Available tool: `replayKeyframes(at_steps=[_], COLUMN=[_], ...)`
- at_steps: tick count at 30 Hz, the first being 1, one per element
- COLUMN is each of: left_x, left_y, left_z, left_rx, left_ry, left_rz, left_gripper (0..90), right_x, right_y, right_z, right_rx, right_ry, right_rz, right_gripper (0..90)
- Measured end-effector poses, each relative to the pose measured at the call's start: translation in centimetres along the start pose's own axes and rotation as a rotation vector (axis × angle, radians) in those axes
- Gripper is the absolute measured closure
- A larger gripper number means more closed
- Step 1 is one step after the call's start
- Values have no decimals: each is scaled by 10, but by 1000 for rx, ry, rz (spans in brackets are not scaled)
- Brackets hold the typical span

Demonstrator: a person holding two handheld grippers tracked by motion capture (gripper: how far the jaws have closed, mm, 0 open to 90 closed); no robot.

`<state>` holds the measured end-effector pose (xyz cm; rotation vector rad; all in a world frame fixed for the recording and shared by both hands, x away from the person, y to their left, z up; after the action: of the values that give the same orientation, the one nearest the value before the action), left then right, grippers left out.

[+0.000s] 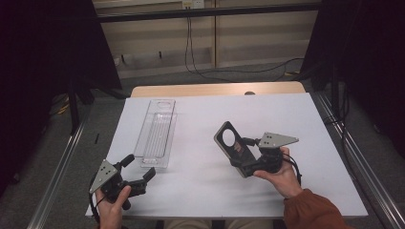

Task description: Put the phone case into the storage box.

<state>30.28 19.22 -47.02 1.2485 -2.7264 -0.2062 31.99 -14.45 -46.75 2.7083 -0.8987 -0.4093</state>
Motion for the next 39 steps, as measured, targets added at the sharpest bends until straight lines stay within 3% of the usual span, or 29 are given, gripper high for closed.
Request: replayKeyframes(at_steps=[5, 9, 16, 23, 29, 32, 34, 36, 39], left_x=[0, 4, 11, 23, 35, 41, 44, 46, 50], left_y=[0, -1, 0, -6, -11, -14, -16, -18, -21], left_z=[0, -2, -9, -12, -13, -14, -13, -15, -15], left_rx=[-5, 12, 19, 10, -20, -30, -48, -32, -35], left_ry=[-13, 0, -34, -19, -55, -30, -43, -13, -30], left_rz=[8, 22, 29, 89, 156, 180, 206, 201, 227], left_gripper=[30, 31, 30, 30, 30, 34, 67, 67, 62], right_x=[-6, -11, -21, -30, -41, -42, -43, -42, -42], right_y=[8, 12, 17, 13, 5, 3, 2, 1, 0], right_z=[3, 4, 5, 3, 3, 3, 4, 4, 4], right_rx=[16, 28, 38, 43, 34, 30, 25, 30, 28], right_ry=[0, 1, -13, -13, 3, 5, 0, -8, -8], right_rz=[-16, -41, -84, -130, -178, -189, -192, -193, -198], right_gripper=[121, 121, 121, 121, 121, 120, 121, 121, 121])
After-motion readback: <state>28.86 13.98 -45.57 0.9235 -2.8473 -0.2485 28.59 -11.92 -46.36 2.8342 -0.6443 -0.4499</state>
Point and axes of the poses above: each handheld gripper's, and its own axes: y roughly backward along the jaws, z roughly out of its underside, x roughly to its right, the point moved 8 cm from there along -y, roughly forward along the jaws, and after that the axes turned 5 degrees about -y, right-handed, at the moved point
